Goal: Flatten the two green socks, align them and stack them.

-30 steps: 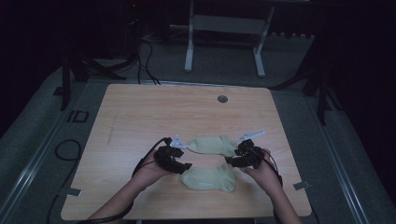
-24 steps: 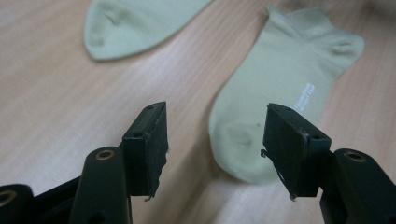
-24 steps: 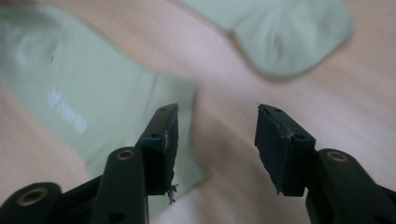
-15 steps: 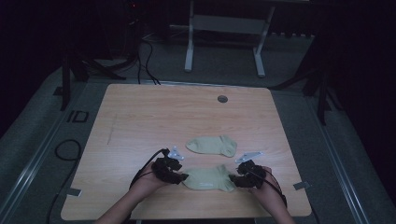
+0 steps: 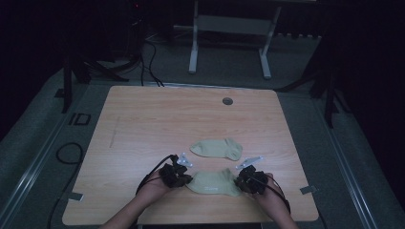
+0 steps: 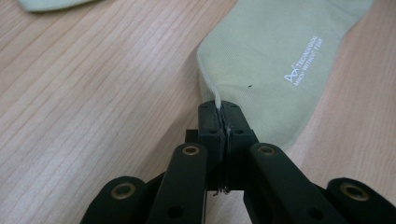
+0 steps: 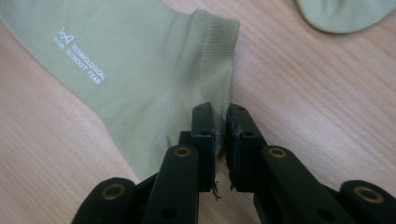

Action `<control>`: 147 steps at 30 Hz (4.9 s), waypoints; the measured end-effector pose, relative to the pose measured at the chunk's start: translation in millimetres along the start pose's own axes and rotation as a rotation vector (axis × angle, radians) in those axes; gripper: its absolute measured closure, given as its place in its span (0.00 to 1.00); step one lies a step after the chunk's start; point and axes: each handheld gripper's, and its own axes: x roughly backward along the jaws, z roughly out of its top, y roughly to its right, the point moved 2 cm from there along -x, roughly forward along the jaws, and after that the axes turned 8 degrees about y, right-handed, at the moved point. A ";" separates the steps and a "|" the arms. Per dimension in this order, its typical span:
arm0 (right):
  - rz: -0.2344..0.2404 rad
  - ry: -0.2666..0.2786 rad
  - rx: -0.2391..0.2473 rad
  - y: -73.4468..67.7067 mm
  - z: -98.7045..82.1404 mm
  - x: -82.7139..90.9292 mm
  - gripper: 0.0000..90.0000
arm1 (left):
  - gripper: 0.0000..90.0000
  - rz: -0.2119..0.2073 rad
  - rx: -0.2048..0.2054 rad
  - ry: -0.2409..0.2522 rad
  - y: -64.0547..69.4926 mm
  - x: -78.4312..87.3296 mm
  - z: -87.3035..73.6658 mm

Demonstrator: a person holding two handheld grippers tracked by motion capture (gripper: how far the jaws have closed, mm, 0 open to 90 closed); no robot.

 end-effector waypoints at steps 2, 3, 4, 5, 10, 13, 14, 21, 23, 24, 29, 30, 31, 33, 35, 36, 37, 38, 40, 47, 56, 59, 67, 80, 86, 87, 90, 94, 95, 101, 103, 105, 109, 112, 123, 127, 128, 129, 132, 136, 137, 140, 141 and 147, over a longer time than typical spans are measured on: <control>0.003 0.014 -0.013 1.0 1.2 2.6 0.92 | 0.98 -0.012 0.015 0.024 -0.7 3.4 2.2; 0.002 0.022 -0.020 1.6 1.8 4.8 0.92 | 0.98 -0.017 0.020 0.030 -1.5 5.9 3.5; 0.000 0.040 -0.029 3.1 2.8 8.3 0.92 | 0.98 -0.017 0.020 0.038 -1.6 7.7 5.2; 0.002 0.055 -0.040 4.8 4.3 12.5 0.92 | 0.98 -0.016 0.019 0.041 -2.7 10.2 7.2; -0.009 0.116 -0.062 15.5 17.7 32.0 0.92 | 0.98 -0.004 0.021 0.082 -9.3 22.3 25.7; -0.026 0.139 -0.068 23.6 28.3 38.8 0.92 | 0.98 0.022 0.016 0.099 -15.6 27.8 40.7; -0.032 0.142 -0.075 26.2 31.7 40.0 0.92 | 0.98 0.030 0.010 0.102 -17.6 28.9 45.7; -0.074 0.173 -0.094 47.6 54.7 40.7 0.92 | 0.98 0.082 -0.004 0.098 -36.0 28.1 72.9; -0.077 0.174 -0.104 54.5 60.6 38.4 0.92 | 0.98 0.089 0.002 0.087 -43.6 24.9 77.6; -0.078 0.171 -0.109 57.6 63.3 36.8 0.92 | 0.98 0.102 0.001 0.080 -47.8 23.1 79.6; -0.081 0.145 -0.123 69.5 74.1 23.8 0.92 | 0.98 0.122 0.009 0.037 -64.1 8.2 83.9; -0.082 0.139 -0.121 71.3 75.3 20.1 0.92 | 0.98 0.130 0.002 0.018 -66.6 4.0 83.6; -0.082 0.127 -0.122 73.3 76.3 15.9 0.92 | 0.98 0.134 0.005 0.010 -69.5 -0.2 83.0; -0.086 0.109 -0.132 77.6 77.6 7.2 0.92 | 0.98 0.127 0.025 0.000 -76.2 -7.4 82.2; -0.084 0.097 -0.142 83.0 78.0 -1.0 0.92 | 0.98 0.121 0.036 -0.006 -80.9 -13.4 81.5; -0.084 0.091 -0.152 85.0 77.9 -4.6 0.92 | 0.98 0.127 0.039 -0.005 -83.2 -15.7 81.1; -0.085 0.088 -0.156 86.4 77.5 -8.2 0.91 | 0.98 0.124 0.044 -0.005 -85.1 -18.1 80.5; -0.086 0.084 -0.157 87.8 76.8 -11.7 0.91 | 0.98 0.124 0.050 -0.009 -86.8 -20.5 79.7; -0.084 0.077 -0.170 89.8 75.3 -18.2 0.91 | 0.98 0.128 0.049 -0.010 -90.0 -24.8 77.8; -0.088 0.050 -0.194 94.5 68.9 -35.1 0.91 | 0.98 0.107 0.071 -0.017 -94.1 -36.8 70.3; -0.093 0.025 -0.188 98.7 64.7 -46.7 0.82 | 0.97 0.102 0.082 -0.027 -92.4 -41.4 66.4; -0.080 0.037 -0.182 101.2 64.8 -48.2 0.81 | 0.97 0.106 0.082 -0.029 -91.2 -40.5 64.5; -0.083 0.045 -0.167 100.4 73.5 -44.1 0.55 | 0.59 0.107 0.056 0.006 -88.9 -35.6 64.8; 0.034 0.109 -0.146 85.0 80.3 -26.5 0.19 | 0.15 0.118 0.081 0.079 -75.7 -12.9 66.2; 0.011 0.169 -0.139 85.3 74.8 -19.7 0.16 | 0.10 0.161 0.087 0.151 -69.9 -1.0 53.0; -0.001 0.179 -0.129 85.5 73.4 -18.1 0.16 | 0.09 0.158 0.091 0.154 -70.1 0.2 50.0; -0.012 0.194 -0.125 86.8 69.1 -14.5 0.15 | 0.08 0.176 0.102 0.162 -70.2 4.1 40.6; -0.028 0.207 -0.115 88.8 61.3 -10.3 0.15 | 0.08 0.194 0.118 0.179 -71.2 12.4 29.5; -0.026 0.205 -0.118 89.3 58.9 -9.1 0.15 | 0.08 0.196 0.121 0.181 -71.8 14.3 26.6; -0.029 0.214 -0.127 92.3 45.3 -2.0 0.15 | 0.08 0.204 0.138 0.170 -75.9 22.2 8.1; -0.027 0.216 -0.130 93.3 40.7 0.0 0.15 | 0.08 0.198 0.130 0.158 -77.3 24.2 3.3; -0.031 0.216 -0.133 94.4 36.3 1.4 0.15 | 0.08 0.199 0.130 0.150 -78.1 26.6 -0.8; -0.033 0.213 -0.135 95.0 27.5 2.4 0.15 | 0.08 0.201 0.139 0.163 -77.0 32.6 -8.9; -0.032 0.218 -0.137 95.7 19.8 3.4 0.15 | 0.08 0.201 0.145 0.180 -74.8 36.7 -15.8; -0.057 0.223 -0.152 97.9 -8.4 11.9 0.14 | 0.08 0.237 0.177 0.225 -72.5 55.4 -42.5; -0.071 0.232 -0.145 98.7 -16.9 14.9 0.14 | 0.08 0.251 0.187 0.208 -72.1 60.0 -54.7; -0.078 0.241 -0.139 98.9 -19.3 16.0 0.14 | 0.08 0.256 0.189 0.204 -72.5 61.7 -58.8; -0.083 0.247 -0.138 99.1 -22.3 17.1 0.14 | 0.08 0.260 0.196 0.209 -72.9 63.5 -62.1; -0.098 0.251 -0.140 99.9 -29.1 19.6 0.13 | 0.08 0.269 0.213 0.220 -73.3 69.2 -69.5; -0.122 0.252 -0.151 101.5 -39.0 24.8 0.12 | 0.07 0.286 0.217 0.229 -72.4 77.6 -77.0; -0.119 0.256 -0.162 101.7 -41.2 26.5 0.12 | 0.07 0.297 0.216 0.229 -72.2 79.1 -78.6; -0.135 0.263 -0.173 102.3 -47.3 30.7 0.12 | 0.07 0.301 0.220 0.220 -71.8 82.1 -83.2; -0.138 0.265 -0.178 102.4 -49.6 32.1 0.12 | 0.07 0.309 0.217 0.218 -72.0 83.1 -85.6; -0.190 0.271 -0.202 103.2 -64.3 36.2 0.12 | 0.07 0.333 0.232 0.238 -73.8 89.8 -96.7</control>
